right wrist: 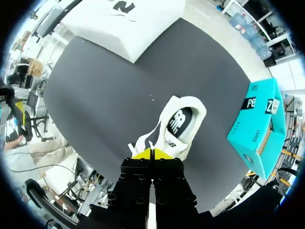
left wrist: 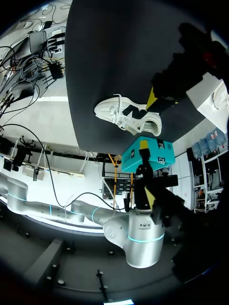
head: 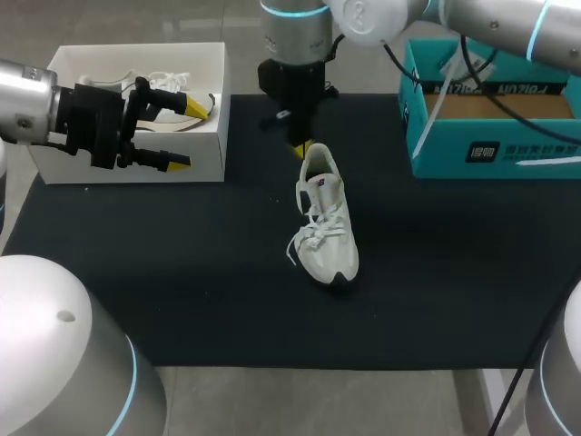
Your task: Take the shoe out of the shoebox, open the shoe tongue, remove and reinsert the insole, then place the shoe into the shoebox
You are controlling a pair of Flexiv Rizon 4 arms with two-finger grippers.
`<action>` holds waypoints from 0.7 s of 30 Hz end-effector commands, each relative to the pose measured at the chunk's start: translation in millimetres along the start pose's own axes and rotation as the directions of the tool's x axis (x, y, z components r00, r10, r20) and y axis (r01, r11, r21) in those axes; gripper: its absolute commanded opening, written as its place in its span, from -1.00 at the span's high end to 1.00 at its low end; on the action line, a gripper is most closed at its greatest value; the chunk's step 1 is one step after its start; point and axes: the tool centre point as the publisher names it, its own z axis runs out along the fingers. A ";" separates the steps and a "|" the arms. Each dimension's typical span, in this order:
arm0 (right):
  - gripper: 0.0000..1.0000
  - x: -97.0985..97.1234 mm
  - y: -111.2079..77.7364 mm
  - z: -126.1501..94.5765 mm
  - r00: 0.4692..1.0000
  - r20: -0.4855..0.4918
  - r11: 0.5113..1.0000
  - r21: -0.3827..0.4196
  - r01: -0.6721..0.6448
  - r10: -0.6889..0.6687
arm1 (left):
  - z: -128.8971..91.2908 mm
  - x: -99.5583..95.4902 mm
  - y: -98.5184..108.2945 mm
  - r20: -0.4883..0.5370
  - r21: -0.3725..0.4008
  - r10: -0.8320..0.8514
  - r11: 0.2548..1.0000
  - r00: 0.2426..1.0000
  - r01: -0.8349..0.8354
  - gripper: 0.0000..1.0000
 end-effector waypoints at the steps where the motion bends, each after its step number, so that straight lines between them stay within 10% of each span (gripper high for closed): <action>1: 1.00 -1.4 -5.7 -1.1 0.518 -0.050 0.498 -0.368 0.785 -0.854 | 0.7 -0.3 0.2 -0.004 0.000 0.000 1.000 1.000 0.000 -1.00; 21: 1.00 -8.5 -6.3 -0.6 0.467 0.003 0.434 -0.367 0.823 -0.884 | 0.7 -0.3 0.2 -0.004 0.000 0.000 1.000 1.000 0.000 -1.00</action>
